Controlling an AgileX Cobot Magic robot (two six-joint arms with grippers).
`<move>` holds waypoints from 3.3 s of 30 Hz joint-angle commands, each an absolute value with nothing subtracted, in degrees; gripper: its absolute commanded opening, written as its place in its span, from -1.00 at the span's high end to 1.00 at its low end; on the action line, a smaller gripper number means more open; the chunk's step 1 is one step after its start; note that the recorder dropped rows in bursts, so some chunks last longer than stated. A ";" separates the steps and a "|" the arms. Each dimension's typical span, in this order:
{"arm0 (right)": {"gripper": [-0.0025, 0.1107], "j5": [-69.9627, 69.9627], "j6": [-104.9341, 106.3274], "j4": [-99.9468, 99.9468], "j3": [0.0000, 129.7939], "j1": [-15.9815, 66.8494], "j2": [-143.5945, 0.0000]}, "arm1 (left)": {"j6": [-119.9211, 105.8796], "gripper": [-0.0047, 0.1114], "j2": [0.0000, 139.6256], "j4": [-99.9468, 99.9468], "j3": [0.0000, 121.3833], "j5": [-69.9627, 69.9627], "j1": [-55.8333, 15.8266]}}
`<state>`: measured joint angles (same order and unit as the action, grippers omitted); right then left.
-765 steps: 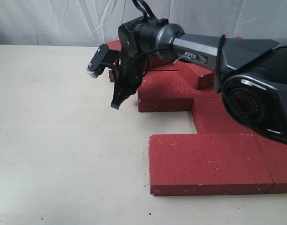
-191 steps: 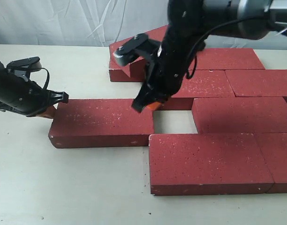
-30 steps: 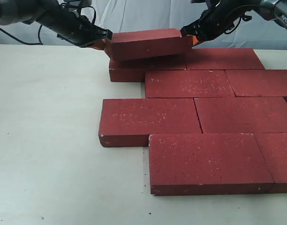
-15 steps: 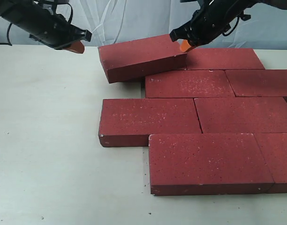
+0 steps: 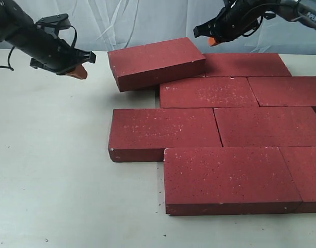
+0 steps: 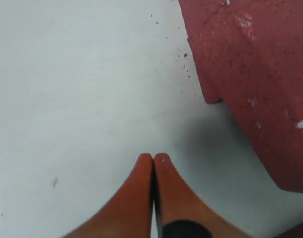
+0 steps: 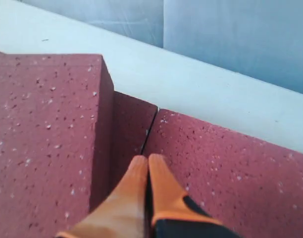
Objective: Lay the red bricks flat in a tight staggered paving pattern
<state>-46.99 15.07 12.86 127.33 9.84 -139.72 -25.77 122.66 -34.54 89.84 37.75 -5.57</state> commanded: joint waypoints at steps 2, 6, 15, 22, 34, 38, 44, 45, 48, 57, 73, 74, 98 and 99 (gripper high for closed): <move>0.97 -49.30 15.31 15.20 133.55 9.74 -144.24 | -25.94 0.92 126.51 -36.95 94.56 35.31 -7.08; 0.97 -49.32 16.83 16.37 133.55 10.01 -144.55 | -25.94 0.92 128.72 -37.33 97.86 36.88 -7.94; 0.97 -51.89 19.65 16.74 133.40 12.32 -144.55 | -27.86 0.92 129.65 -41.52 98.94 37.36 -10.54; 0.97 -55.31 20.44 16.74 133.40 12.60 -142.84 | -28.61 0.92 128.58 -39.88 98.94 37.89 -10.71; 0.97 -63.03 20.60 17.95 133.40 16.71 -136.79 | -26.90 0.92 118.80 -34.83 95.19 41.72 -5.76; 0.97 -64.25 17.81 18.58 133.40 20.38 -135.86 | -26.90 0.92 114.54 -33.49 89.94 42.92 -2.55; 0.97 -64.00 13.26 18.58 133.31 26.13 -135.75 | -26.90 0.92 107.94 -32.66 80.40 40.06 1.87; 0.97 -63.75 13.12 18.58 133.31 27.12 -135.75 | -26.90 0.92 107.02 -32.51 79.19 39.26 2.60; 0.97 -61.67 11.36 18.58 133.31 29.84 -136.00 | -26.90 0.92 105.33 -31.96 76.77 37.29 4.58; 0.97 -54.92 10.09 19.13 133.31 36.08 -140.34 | -27.02 0.92 105.54 -26.53 71.24 29.78 6.17; 0.97 -43.10 10.38 19.86 133.31 37.25 -146.41 | -27.13 0.92 113.99 -27.80 69.70 20.75 6.29; 0.97 -42.93 10.38 19.50 133.31 37.25 -146.56 | -27.13 0.92 114.37 -28.07 69.70 20.60 6.29; 0.97 -48.01 3.37 7.46 133.31 37.12 -147.87 | -27.02 0.92 115.28 -28.31 69.70 16.50 9.11; 0.97 -48.45 3.09 6.26 133.31 37.12 -147.61 | -27.02 0.92 115.28 -28.31 69.70 16.66 9.86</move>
<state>-47.70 4.81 8.15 133.08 36.57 -148.98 -27.42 115.23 -27.21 69.91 15.99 8.55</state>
